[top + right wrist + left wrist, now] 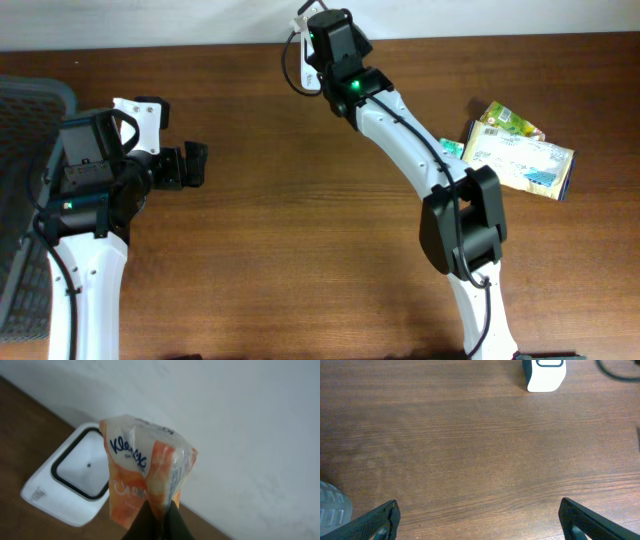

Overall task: Scan the item barcode
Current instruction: 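Lift the orange tissue pack and hold it over the white scanner, then carry the orange tissue pack right and release it on the pile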

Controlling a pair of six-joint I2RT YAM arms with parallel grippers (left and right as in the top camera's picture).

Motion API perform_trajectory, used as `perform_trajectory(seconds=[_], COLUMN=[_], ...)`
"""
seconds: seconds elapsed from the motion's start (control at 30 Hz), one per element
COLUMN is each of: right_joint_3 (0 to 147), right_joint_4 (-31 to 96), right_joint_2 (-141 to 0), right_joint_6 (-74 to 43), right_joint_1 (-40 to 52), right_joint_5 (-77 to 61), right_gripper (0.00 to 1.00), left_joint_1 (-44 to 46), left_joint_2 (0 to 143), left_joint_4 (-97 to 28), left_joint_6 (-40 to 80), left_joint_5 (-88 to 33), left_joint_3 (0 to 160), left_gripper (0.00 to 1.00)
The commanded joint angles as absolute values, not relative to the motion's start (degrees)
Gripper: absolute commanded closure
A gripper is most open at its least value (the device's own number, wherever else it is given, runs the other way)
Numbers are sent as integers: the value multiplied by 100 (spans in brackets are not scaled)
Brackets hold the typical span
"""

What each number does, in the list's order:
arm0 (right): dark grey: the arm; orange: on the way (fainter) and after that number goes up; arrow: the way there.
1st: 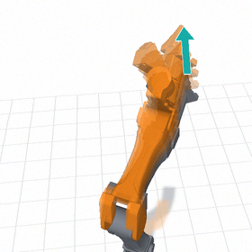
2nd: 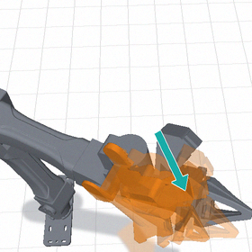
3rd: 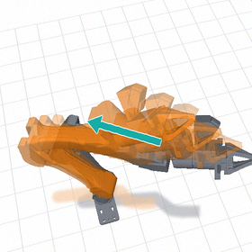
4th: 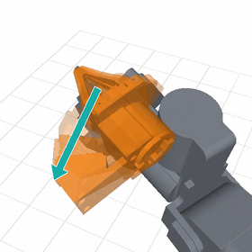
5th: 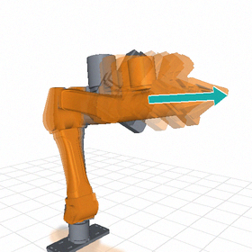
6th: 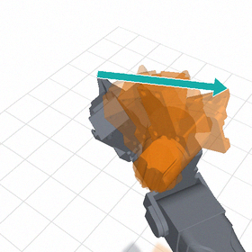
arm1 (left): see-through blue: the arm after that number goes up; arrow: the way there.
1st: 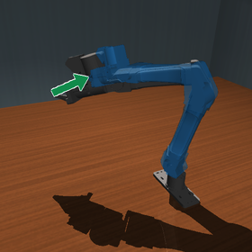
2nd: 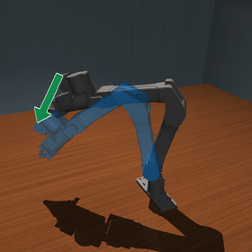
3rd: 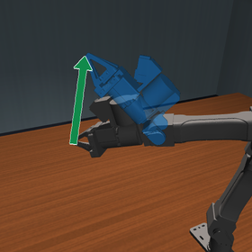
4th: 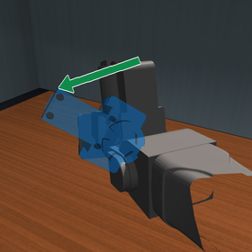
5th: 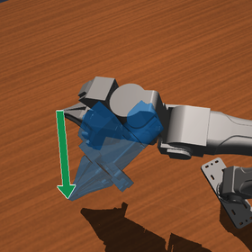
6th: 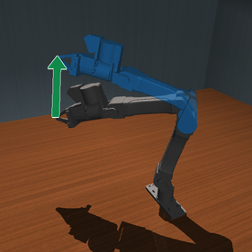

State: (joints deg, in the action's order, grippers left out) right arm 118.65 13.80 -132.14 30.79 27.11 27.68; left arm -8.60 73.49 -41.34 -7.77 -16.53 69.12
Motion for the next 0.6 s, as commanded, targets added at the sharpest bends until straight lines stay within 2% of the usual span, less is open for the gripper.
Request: perform_trajectory(seconds=[0.0, 0.13, 0.27, 0.57], right_joint_3=[11926, 11926, 11926, 11926], right_joint_4=[934, 657, 611, 617], right_joint_2=[-13566, -13928, -14182, -14116], right_joint_6=[3922, 3953, 5072, 5072], right_joint_1=[2727, 2670, 2596, 2593], right_joint_5=[2893, 2628, 2615, 2858], right_gripper=[96, 96, 96, 96], left_joint_1=[-875, -875, -875, -875], left_joint_2=[7317, 7317, 7317, 7317], left_joint_4=[-4125, -4125, -4125, -4123], left_joint_6=[-869, -869, -869, -869], left_joint_5=[-1719, -1717, -1719, -1717], left_joint_3=[6947, 6947, 6947, 6947], left_gripper=[1, 1, 1, 1])
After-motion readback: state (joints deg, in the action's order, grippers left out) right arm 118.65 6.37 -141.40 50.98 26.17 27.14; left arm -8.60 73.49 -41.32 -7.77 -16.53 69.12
